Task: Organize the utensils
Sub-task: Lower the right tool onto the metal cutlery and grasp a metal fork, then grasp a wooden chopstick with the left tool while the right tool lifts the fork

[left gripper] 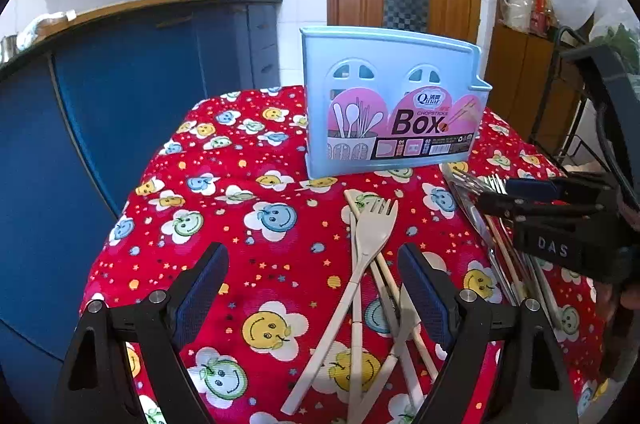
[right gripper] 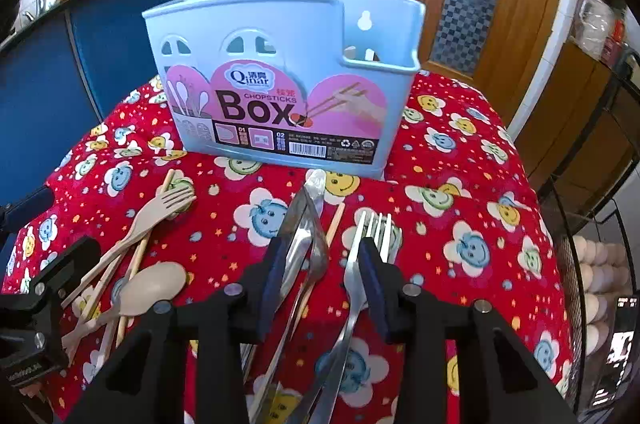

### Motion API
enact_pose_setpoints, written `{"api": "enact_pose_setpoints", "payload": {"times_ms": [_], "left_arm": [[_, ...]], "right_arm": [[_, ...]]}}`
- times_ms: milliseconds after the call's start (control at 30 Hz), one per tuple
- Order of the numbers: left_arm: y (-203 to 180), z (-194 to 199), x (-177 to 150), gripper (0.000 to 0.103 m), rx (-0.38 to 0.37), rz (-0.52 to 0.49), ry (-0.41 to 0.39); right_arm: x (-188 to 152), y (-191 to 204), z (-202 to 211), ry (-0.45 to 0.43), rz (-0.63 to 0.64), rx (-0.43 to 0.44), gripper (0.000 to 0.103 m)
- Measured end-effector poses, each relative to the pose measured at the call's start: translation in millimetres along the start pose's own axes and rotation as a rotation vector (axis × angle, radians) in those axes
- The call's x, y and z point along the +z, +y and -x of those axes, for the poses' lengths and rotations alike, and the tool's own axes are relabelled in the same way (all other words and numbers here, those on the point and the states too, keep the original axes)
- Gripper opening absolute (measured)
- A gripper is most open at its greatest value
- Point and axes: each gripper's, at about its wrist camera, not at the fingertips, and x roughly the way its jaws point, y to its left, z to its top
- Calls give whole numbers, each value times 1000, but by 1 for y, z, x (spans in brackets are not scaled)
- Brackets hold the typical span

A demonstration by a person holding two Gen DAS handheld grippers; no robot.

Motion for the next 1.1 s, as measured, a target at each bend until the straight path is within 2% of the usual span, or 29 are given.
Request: {"api": "enact_pose_setpoints", "payload": {"times_ms": [100, 233, 467, 833, 1100], "left_arm": [[0, -4, 1, 87, -10, -1, 10], [1, -10, 3, 87, -20, 0, 28], [4, -16, 11, 87, -48, 11, 58], [-10, -17, 15, 87, -61, -40, 92], [-18, -21, 15, 86, -66, -66, 112]], "right_arm": [[5, -1, -7, 32, -2, 3, 29], [8, -4, -12, 57, -23, 24, 7], [9, -18, -3, 29, -76, 88, 4], [2, -44, 41, -115, -209, 183, 4], [-8, -62, 53, -157, -277, 218, 4]]}}
